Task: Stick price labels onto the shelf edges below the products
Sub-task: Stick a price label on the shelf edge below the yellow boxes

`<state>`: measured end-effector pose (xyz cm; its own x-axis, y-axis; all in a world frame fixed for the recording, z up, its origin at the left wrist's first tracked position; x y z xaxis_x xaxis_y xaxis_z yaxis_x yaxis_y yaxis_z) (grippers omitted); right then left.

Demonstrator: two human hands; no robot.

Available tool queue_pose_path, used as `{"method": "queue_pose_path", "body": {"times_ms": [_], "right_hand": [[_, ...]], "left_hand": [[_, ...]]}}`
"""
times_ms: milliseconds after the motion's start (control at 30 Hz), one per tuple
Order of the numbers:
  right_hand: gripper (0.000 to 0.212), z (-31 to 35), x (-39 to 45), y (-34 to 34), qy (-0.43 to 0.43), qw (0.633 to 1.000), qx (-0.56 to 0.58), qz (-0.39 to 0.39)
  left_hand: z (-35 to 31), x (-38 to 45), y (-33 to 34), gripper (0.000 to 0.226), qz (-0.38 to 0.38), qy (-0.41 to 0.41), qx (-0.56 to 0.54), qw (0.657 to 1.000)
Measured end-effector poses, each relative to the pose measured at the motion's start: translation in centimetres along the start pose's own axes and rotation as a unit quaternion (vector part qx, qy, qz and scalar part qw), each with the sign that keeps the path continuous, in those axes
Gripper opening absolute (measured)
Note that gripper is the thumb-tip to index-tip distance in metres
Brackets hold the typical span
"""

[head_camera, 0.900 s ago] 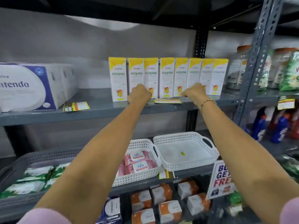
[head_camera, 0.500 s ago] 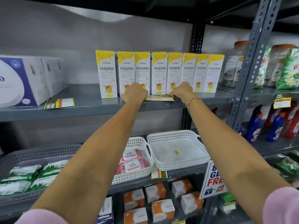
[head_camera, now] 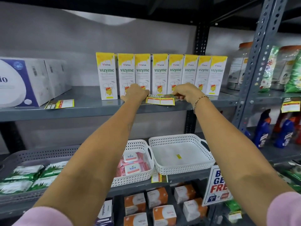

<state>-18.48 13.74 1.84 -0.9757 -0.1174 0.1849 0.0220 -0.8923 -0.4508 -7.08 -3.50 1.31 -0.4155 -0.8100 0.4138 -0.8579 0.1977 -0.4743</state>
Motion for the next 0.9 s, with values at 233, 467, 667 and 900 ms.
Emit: {"method": "queue_pose_path", "body": {"times_ms": [233, 467, 667, 900], "right_hand": [[0.011, -0.4, -0.2, -1.7, -0.032, 0.999, 0.035, -0.016], [0.018, -0.4, -2.6, -1.8, -0.103, 0.989, 0.100, -0.030], [0.016, -1.6, -4.7, -0.2, -0.159, 0.981, 0.114, 0.015], [0.008, -2.5, -5.7, 0.3, -0.190, 0.973, 0.131, -0.004]], "left_hand": [[-0.7, -0.8, -1.0, 0.039, 0.055, 0.038, -0.082, 0.994], [-0.8, -2.9, -3.5, 0.035, 0.019, 0.200, 0.032, 0.979], [1.0, -4.4, -4.8, 0.024, -0.075, 0.227, 0.069, 0.969], [3.9, -6.6, -5.4, 0.025, -0.192, 0.153, -0.015, 0.969]]}}
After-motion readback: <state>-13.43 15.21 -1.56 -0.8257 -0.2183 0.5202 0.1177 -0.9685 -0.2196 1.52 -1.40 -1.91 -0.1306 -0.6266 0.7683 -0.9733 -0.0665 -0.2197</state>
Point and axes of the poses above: each hand's wrist, its own x-axis towards the middle knuckle, its own y-axis out of the palm, z = x × y, the point moved 7 cm from there along x, towards the middle knuckle, and after that the axes turned 15 degrees about -z, right-handed, at the moved point
